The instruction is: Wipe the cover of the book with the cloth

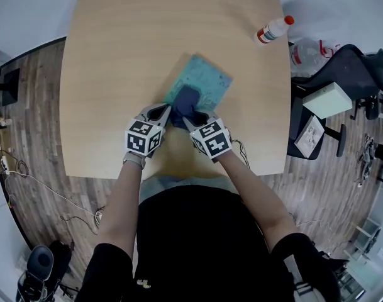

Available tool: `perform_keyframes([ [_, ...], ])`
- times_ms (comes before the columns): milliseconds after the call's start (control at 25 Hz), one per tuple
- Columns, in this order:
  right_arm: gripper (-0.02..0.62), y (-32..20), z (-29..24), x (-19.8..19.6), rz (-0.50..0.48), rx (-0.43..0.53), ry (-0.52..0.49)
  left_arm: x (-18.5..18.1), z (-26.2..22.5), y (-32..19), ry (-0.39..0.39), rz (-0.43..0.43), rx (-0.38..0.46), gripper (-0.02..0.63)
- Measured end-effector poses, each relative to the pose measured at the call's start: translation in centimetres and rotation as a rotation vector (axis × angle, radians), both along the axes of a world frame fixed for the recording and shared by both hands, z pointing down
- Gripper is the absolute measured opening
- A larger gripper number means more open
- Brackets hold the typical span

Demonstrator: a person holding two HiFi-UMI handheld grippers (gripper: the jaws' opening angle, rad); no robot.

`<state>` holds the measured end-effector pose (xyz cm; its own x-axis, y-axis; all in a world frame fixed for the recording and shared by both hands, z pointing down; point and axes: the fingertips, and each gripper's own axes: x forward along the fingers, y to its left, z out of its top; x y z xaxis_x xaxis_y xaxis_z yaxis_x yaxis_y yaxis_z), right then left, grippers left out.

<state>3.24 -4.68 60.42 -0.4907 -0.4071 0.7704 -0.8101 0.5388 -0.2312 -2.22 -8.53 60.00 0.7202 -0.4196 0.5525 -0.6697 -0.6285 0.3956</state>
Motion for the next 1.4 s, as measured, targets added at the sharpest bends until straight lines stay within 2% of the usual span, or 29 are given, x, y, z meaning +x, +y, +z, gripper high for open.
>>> perform_keyframes([
  [200,0.112,-2.4,0.0,1.5,0.032,0.013,0.005,0.0,0.0,0.1,0.002,0.005,-0.001,0.02],
  [480,0.112,-6.4,-0.1,5.4,0.126,0.026,0.026,-0.2,-0.1,0.1,0.004,0.007,-0.001,0.02],
  [960,0.112,-11.0,-0.5,10.3,0.211,0.029,0.058,-0.1,-0.1,0.3,0.011,0.019,0.006,0.02],
  [1240,0.112,-13.9,-0.7,11.8,0.308,-0.005,0.044,-0.2,-0.1,0.3,0.021,0.025,0.007,0.02],
  [1400,0.112,-14.9,-0.7,11.5,0.315,0.0,0.067,-0.2,-0.1,0.4,0.025,0.028,0.008,0.02],
])
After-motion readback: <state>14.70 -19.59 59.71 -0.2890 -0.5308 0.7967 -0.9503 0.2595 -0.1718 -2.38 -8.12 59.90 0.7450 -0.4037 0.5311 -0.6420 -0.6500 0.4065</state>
